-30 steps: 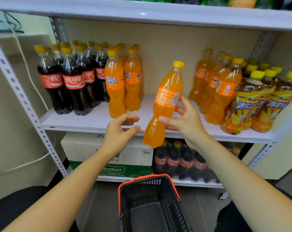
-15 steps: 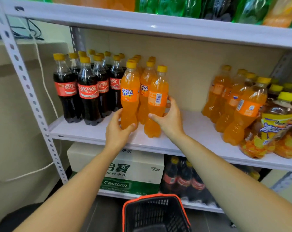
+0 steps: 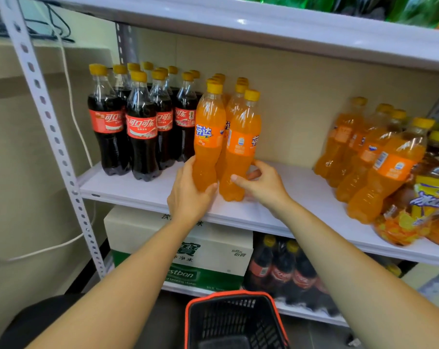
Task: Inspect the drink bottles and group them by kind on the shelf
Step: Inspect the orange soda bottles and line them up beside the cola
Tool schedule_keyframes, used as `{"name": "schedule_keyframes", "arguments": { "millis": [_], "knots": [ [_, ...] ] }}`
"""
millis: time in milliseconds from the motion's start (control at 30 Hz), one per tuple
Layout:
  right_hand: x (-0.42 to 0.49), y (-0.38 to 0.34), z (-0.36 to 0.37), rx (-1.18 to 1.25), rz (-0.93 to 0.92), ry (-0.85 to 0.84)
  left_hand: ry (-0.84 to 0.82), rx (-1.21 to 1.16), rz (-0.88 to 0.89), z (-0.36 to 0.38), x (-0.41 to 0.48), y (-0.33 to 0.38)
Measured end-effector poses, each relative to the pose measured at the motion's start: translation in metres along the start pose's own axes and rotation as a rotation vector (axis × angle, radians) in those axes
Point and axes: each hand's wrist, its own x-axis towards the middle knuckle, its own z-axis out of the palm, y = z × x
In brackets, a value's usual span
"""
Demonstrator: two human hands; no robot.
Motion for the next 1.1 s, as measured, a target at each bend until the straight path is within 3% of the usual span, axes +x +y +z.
{"name": "schedule_keyframes", "arguments": {
  "millis": [167,567,767,933,1000,1100],
  "knots": [
    [-0.005,0.004,0.005,0.049,0.022,-0.079,-0.022,-0.018,0.003,-0.003,0.001,-0.002],
    [-0.003,0.012,0.026,0.018,0.011,0.135,-0.145,-0.139,0.043,-0.009,0.001,-0.010],
    [0.000,0.014,0.026,0.000,0.007,0.111,-0.131,-0.146,0.042,-0.007,0.003,-0.015],
    [-0.013,0.011,0.009,0.046,0.050,-0.015,-0.123,-0.115,0.072,-0.006,-0.001,-0.006],
    [-0.026,0.015,-0.009,0.031,0.060,0.048,-0.063,-0.056,0.104,-0.004,-0.012,-0.001],
    [-0.057,0.028,-0.046,-0.009,0.047,0.318,0.026,0.057,0.171,0.000,-0.035,0.009]
  ]
}}
